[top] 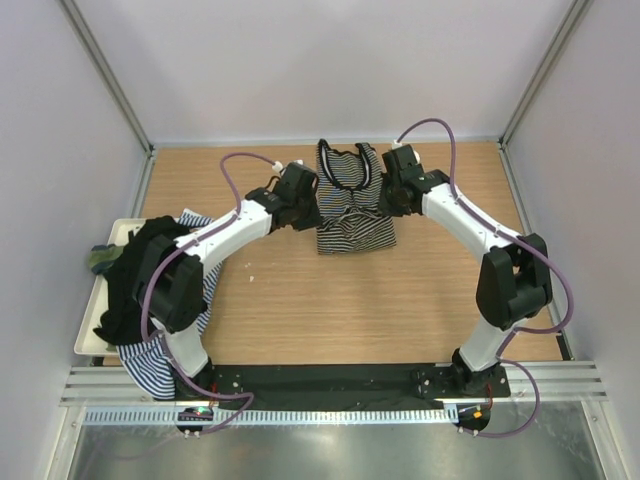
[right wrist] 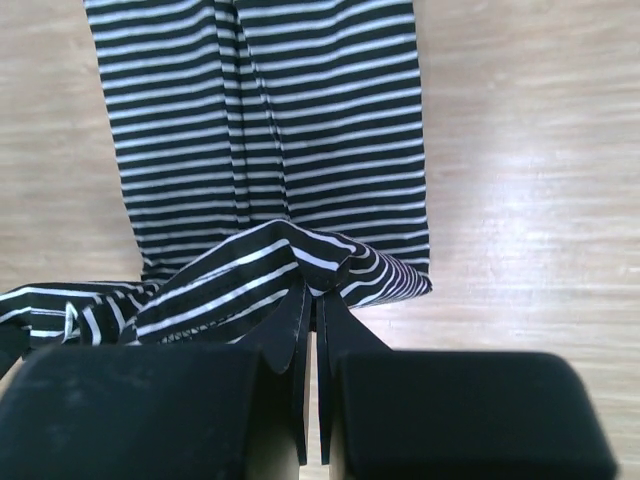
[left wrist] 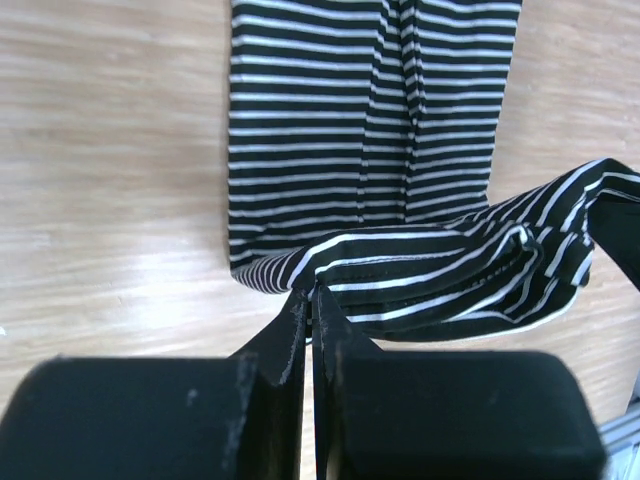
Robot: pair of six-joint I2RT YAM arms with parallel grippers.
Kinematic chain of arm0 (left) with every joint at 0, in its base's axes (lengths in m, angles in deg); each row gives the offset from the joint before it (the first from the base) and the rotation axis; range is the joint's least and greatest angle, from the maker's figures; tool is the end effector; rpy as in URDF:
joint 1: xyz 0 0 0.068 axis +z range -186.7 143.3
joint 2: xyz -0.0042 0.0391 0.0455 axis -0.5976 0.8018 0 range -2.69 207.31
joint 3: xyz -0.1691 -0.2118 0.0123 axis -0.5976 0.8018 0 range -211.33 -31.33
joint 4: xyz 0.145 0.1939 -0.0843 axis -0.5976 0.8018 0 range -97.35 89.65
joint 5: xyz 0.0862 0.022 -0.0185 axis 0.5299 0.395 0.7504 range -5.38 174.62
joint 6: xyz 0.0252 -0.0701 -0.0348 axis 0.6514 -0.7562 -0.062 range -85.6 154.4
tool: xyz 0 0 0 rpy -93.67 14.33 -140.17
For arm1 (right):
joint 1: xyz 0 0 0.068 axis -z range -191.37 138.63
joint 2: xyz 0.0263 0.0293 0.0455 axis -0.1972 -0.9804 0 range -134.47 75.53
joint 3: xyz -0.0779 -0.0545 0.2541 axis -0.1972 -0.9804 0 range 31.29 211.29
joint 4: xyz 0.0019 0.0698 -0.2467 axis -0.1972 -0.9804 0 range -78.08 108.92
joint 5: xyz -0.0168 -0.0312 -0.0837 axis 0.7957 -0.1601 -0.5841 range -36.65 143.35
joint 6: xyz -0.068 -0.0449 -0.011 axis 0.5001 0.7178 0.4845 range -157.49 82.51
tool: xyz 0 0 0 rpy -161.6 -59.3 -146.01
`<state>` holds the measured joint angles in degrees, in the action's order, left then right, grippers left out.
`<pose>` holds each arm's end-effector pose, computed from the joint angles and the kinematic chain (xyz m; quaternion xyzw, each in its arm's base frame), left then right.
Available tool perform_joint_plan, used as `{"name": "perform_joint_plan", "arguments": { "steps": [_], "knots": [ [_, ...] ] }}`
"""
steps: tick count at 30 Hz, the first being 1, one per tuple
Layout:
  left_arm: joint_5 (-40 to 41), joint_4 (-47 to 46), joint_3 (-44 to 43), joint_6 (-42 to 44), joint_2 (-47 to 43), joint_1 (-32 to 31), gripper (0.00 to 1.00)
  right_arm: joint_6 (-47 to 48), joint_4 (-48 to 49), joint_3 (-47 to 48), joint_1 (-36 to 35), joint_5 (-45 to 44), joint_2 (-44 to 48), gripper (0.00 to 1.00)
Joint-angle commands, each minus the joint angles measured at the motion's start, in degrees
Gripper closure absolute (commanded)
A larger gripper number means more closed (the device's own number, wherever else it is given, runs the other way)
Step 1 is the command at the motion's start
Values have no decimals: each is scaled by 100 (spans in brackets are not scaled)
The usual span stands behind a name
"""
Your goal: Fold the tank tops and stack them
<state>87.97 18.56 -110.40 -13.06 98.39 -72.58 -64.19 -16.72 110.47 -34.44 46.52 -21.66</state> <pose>0.3367 -0.2383 0.2290 -0.1045 0.9271 -0.2182 0.2862 0.3577 0.1431 0.2401 0.0486 0.9474 0.0796 0.3062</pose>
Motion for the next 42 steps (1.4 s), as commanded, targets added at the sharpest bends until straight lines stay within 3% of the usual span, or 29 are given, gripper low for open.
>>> {"name": "perform_joint_plan", "arguments": {
  "steps": [1,19,38,40,41,42],
  "knots": [
    [-46,212,-512,246,148,186,100,139,-40,537,101,-126,-186,99],
    [-239,362,-1928,396,1476,582,100,147,-92,1697,514,50,-1583,98],
    [-300,538,-3211,475,2565,757,98,68,-14,2532,742,85,-2427,97],
    [-300,520,-3325,440,2741,784,98,51,92,2594,751,103,-2559,94],
    [-300,494,-3352,413,2785,810,97,51,153,2603,760,112,-2594,81],
    [-318,442,-3369,405,2829,837,89,51,284,2612,751,-123,-2638,70]
  ]
}}
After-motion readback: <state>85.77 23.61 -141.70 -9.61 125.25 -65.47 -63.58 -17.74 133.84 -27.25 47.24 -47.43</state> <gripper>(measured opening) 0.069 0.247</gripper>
